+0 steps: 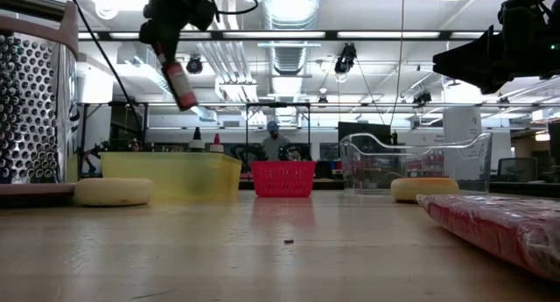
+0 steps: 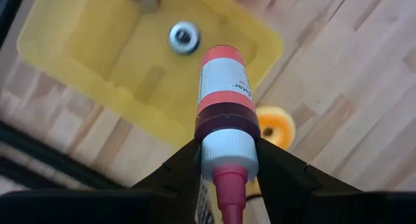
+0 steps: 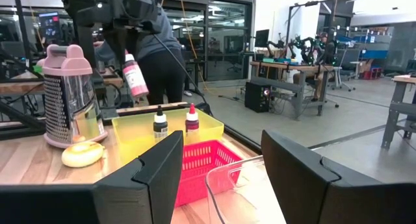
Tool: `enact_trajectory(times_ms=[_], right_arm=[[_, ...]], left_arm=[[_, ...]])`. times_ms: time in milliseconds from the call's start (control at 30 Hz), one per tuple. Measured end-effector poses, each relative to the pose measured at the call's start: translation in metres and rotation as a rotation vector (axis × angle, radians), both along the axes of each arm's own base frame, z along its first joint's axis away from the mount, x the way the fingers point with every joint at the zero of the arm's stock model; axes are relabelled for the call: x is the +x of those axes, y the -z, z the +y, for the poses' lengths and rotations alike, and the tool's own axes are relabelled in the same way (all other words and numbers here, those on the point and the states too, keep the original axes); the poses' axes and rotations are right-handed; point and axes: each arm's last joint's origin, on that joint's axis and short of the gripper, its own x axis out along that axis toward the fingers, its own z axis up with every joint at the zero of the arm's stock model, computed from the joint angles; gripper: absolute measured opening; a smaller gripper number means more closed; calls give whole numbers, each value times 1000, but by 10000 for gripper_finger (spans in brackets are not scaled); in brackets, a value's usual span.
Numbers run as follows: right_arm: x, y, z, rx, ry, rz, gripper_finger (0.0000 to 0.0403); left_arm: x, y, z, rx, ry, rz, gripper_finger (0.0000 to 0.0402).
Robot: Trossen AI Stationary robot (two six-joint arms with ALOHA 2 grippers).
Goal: Pick & Place Food Item
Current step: Put the pink food coloring bottle into the yellow bin
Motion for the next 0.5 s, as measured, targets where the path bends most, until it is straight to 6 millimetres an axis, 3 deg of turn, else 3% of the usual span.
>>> enact_trajectory(times_ms=[233,500], right_arm=[[0,0,0,0,0,0,203],[0,0,0,0,0,0,203]], left_arm=[[-5,6,9,-10,0,31,135],[-18,35,29,-72,-78,131,135]])
